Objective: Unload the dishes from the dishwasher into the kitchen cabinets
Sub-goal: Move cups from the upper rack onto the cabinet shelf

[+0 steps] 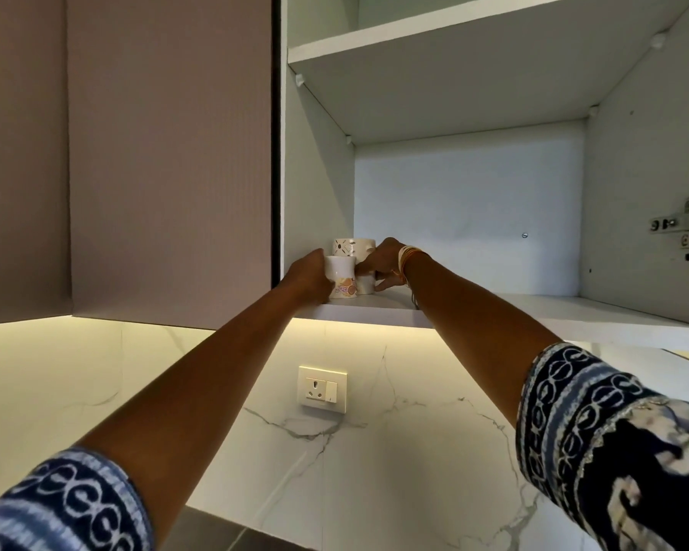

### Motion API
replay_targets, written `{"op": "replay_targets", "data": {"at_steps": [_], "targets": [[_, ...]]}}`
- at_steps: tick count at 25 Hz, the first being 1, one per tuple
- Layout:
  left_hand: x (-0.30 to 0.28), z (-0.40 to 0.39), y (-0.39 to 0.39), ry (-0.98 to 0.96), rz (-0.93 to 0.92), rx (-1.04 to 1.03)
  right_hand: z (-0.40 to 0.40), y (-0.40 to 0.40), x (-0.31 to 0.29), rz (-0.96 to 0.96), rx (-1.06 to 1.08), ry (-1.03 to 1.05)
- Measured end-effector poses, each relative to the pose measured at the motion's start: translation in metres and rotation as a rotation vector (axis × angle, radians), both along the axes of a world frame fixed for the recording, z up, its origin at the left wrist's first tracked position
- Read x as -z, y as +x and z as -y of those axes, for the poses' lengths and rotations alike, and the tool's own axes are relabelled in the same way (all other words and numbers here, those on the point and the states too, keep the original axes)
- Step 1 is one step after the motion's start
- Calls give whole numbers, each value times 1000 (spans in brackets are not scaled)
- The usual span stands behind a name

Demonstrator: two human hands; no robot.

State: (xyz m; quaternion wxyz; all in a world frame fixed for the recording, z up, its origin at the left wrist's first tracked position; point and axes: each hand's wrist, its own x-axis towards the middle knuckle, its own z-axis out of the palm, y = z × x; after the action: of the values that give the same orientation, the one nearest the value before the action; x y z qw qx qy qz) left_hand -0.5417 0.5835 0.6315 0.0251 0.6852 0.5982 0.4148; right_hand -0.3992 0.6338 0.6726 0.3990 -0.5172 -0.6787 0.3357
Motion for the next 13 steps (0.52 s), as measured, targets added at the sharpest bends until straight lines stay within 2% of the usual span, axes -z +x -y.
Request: {"op": "replay_targets", "data": {"at_steps": [5, 8, 11, 13], "targets": [[7, 4, 5, 58, -74, -70, -3, 8, 2, 62, 18, -40], [15, 17, 8, 129, -91, -36, 13, 19, 6, 237, 131, 59], [37, 36, 8, 244, -230, -3, 44, 26, 18, 513, 231, 189], [53, 52, 11, 255, -311, 6, 59, 32, 25, 617, 275, 238]]}}
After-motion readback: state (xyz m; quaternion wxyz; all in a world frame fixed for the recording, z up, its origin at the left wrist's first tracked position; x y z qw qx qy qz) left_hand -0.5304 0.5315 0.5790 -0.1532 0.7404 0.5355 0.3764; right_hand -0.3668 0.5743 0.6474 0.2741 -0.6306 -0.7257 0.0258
